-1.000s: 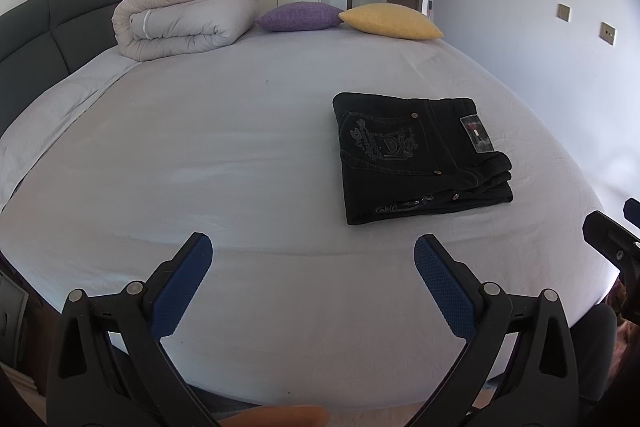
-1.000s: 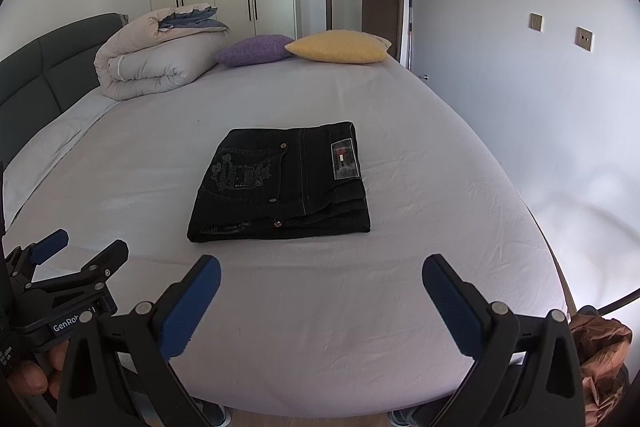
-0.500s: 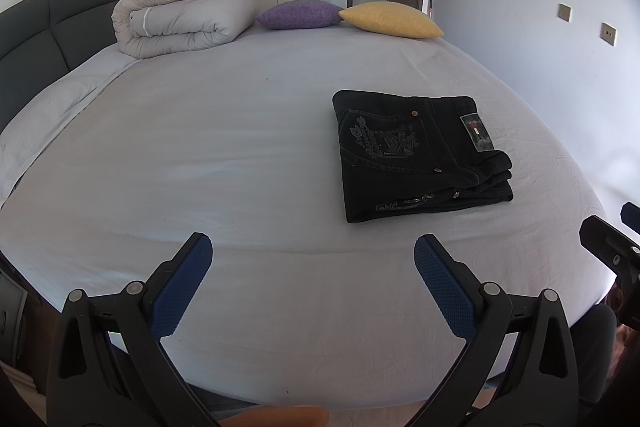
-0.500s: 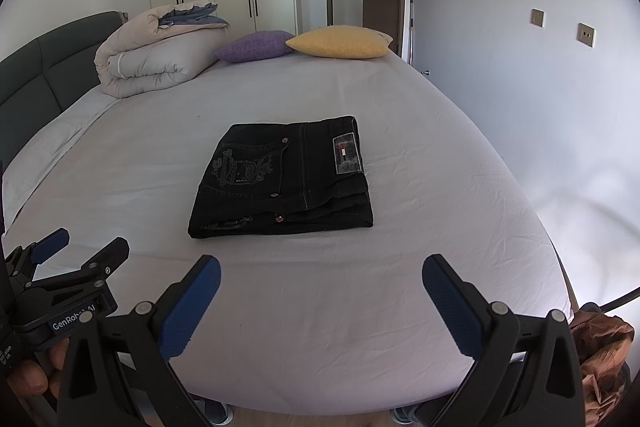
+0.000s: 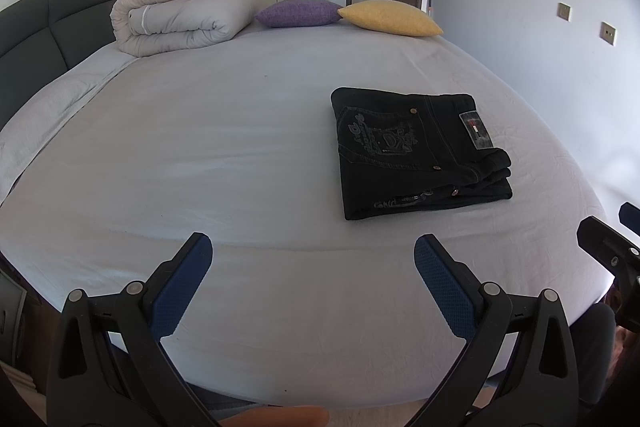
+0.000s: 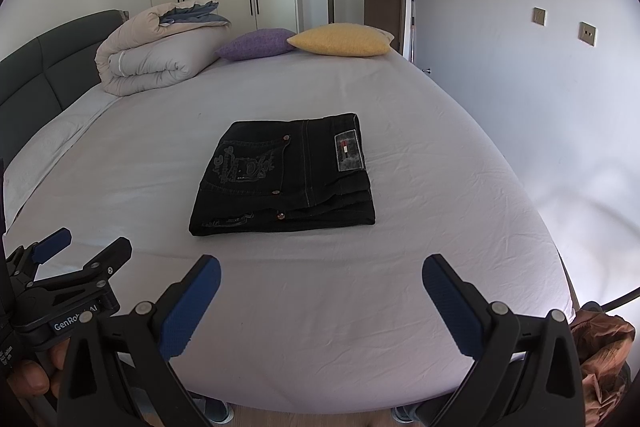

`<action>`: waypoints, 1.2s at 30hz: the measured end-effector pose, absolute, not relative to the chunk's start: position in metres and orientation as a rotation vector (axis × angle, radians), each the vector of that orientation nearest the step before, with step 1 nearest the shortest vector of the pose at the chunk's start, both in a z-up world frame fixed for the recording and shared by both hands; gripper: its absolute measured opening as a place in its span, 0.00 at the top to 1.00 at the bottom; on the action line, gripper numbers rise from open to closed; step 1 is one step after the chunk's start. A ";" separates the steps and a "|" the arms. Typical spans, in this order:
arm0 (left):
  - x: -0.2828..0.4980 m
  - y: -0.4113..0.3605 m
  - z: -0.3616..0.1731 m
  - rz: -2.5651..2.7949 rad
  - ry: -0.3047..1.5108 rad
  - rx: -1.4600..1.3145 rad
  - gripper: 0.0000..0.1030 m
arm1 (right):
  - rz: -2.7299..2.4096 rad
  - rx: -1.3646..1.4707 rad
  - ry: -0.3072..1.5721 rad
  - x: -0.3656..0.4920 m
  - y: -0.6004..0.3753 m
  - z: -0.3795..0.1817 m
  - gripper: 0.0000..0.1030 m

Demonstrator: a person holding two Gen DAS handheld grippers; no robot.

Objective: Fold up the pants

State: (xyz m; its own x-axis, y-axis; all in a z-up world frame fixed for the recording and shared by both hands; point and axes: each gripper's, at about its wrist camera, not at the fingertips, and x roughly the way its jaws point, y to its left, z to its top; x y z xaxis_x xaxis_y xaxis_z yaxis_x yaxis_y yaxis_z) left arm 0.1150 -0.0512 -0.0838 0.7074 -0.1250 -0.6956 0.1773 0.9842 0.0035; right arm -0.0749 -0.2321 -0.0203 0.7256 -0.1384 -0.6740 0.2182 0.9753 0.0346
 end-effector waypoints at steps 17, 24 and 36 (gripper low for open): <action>0.114 -0.052 -0.084 -0.171 0.770 0.070 0.00 | -0.189 0.115 0.740 -0.075 -0.232 -0.024 0.00; 0.114 -0.053 -0.085 -0.173 0.773 0.069 0.00 | -0.187 0.116 0.742 -0.074 -0.234 -0.024 0.00; 0.113 -0.054 -0.086 -0.174 0.776 0.067 0.00 | -0.180 0.118 0.747 -0.074 -0.236 -0.024 0.00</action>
